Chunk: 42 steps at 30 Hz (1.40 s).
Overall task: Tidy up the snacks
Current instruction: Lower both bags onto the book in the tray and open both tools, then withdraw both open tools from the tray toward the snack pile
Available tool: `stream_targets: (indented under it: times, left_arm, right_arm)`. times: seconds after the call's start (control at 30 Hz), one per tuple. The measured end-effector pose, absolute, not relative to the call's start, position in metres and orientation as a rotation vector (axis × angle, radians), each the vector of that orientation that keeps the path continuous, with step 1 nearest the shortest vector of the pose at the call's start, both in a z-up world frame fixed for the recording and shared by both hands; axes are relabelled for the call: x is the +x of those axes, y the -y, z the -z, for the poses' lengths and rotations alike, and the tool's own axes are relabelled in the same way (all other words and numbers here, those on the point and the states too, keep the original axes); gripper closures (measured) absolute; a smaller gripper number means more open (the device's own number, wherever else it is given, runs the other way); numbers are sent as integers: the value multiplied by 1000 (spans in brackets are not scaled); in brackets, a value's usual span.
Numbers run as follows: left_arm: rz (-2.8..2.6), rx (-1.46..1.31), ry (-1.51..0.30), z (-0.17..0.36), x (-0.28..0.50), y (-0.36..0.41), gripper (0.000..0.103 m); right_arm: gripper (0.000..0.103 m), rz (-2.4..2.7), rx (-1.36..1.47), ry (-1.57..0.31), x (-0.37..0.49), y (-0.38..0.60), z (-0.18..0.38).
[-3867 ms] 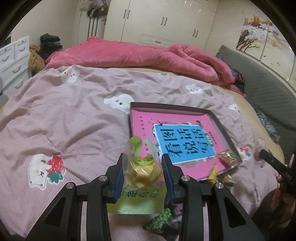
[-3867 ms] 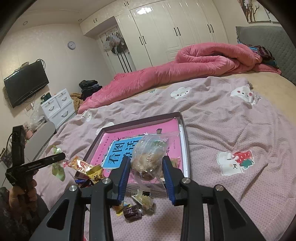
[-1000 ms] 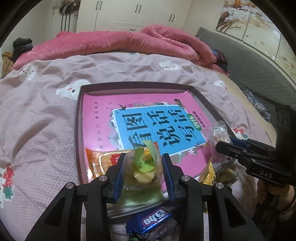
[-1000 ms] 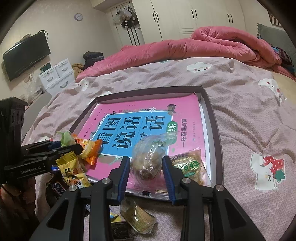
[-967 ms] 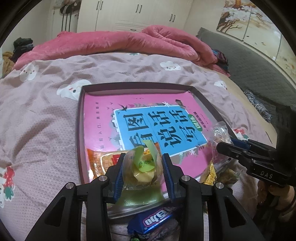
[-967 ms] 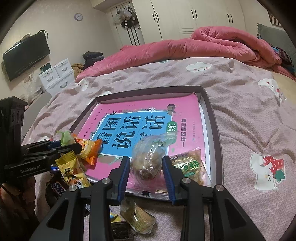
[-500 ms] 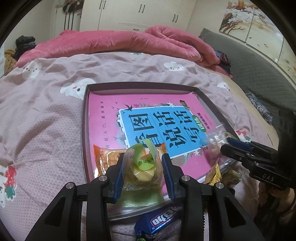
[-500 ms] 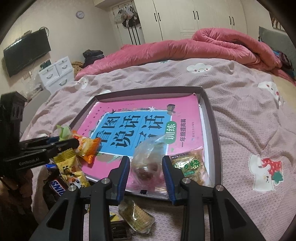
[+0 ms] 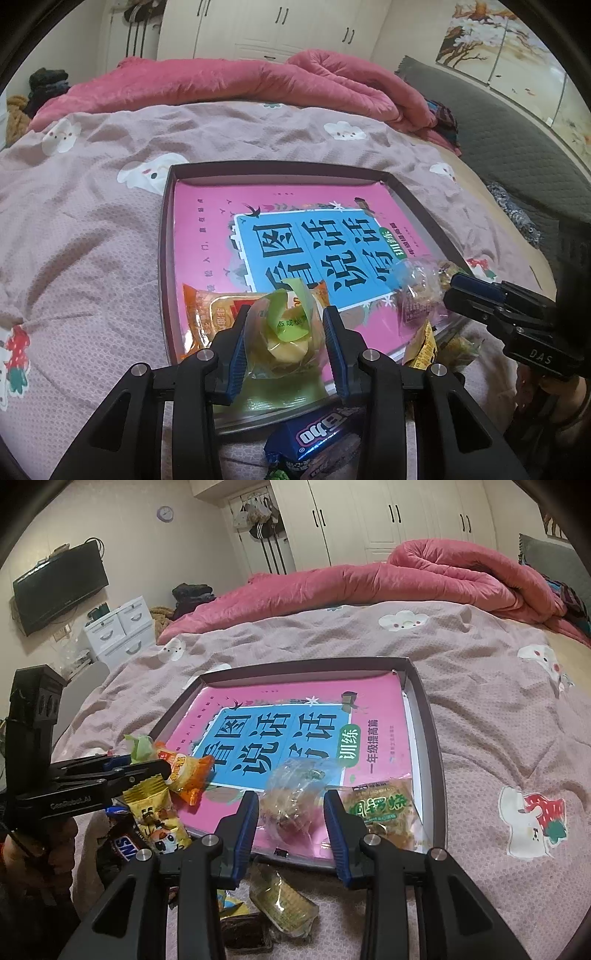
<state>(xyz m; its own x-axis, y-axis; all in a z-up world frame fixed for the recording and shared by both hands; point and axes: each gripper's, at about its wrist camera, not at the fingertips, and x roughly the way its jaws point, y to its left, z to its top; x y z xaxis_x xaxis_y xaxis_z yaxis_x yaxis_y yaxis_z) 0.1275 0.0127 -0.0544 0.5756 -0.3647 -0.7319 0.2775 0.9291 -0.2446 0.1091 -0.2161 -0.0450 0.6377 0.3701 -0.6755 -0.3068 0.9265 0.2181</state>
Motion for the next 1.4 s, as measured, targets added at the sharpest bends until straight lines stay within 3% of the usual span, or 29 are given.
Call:
stream_targets:
  times: [0.3,0.4,0.93,1.4]
  left_arm:
    - [387,-104,-883,54,127,-12,62]
    - [383,-106,-881,54,127,-13,54]
    - [381,-132,-874,45,122,-18,50]
    - [359,-184,-866,33,115,-32,34]
  right_arm:
    - [66,-390,108,-785,108,219,44]
    - [65,-389,117,-780,107,220,43]
    - [59,-407,170,-748,105,225,35]
    - [53,-394,183,-726,102,229,29]
